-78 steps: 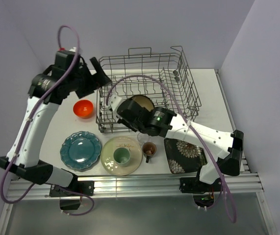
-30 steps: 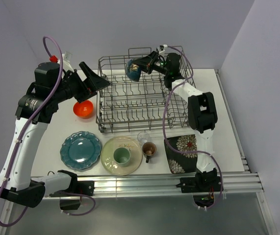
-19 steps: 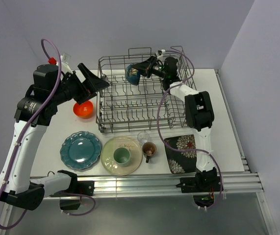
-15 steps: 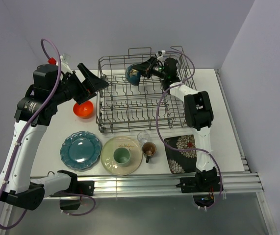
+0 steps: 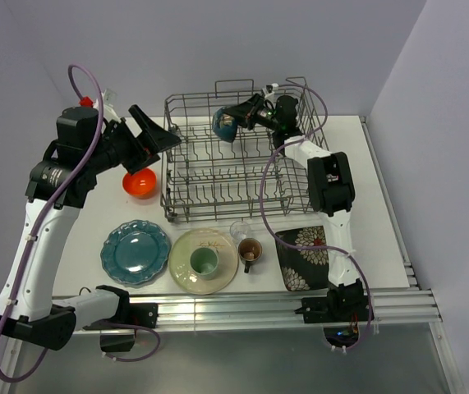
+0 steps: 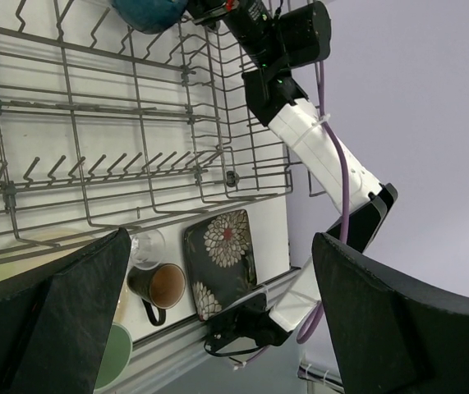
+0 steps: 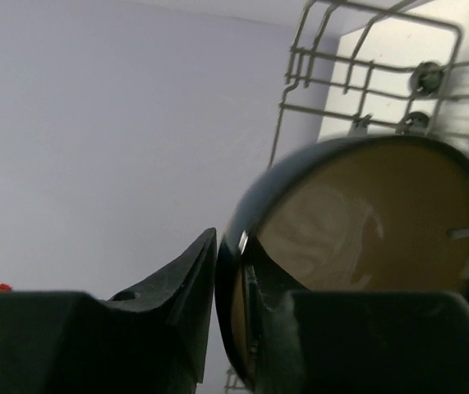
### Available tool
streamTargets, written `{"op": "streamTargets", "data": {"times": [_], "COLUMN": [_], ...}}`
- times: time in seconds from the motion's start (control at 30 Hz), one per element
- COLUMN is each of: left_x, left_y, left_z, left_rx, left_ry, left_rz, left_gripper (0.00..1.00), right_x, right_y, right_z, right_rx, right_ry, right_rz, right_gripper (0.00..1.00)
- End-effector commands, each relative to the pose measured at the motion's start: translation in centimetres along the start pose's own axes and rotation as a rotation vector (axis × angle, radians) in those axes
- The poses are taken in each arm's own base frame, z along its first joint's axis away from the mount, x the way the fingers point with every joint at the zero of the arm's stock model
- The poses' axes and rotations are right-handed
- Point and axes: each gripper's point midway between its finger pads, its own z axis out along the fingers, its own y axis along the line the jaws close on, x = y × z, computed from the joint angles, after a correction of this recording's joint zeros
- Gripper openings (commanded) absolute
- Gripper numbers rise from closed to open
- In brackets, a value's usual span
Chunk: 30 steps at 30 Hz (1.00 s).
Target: Load the mixed dishes into the dish rack
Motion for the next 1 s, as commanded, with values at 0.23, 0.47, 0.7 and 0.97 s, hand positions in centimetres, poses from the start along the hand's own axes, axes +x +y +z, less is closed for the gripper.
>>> {"op": "streamTargets", "data": {"times": [0.23, 0.47, 0.7, 0.97], "left_x": [-0.3, -0.2, -0.2, 2.0], "left_y": [0.3, 1.6, 8.2, 15.1], "left_z": [0.7, 0.9, 1.1, 2.2], "left_rx": [0.013, -0.05, -0.369, -0.591], "left_ry": [-0.015, -0.024, -0.082, -0.11], "left_rz": [-0.061, -0.098, -0.142, -0.233], "left_gripper": [0.98, 0.98, 0.99, 0.99], "right_x": [-1.8, -1.7, -2.3, -1.6], "right_y": [0.1, -0.3, 0.6, -1.5], "right_z": [-1.7, -2.0, -1.8, -1.1], "right_rx": [0.069, 0.127, 0.203, 0.402], "right_ry": [-0.07, -0.054, -0.027, 0.01], "right_rz": [-0.048, -0.069, -0.179, -0.264], "right_gripper": [0.62, 0.72, 0.74, 0.74]}}
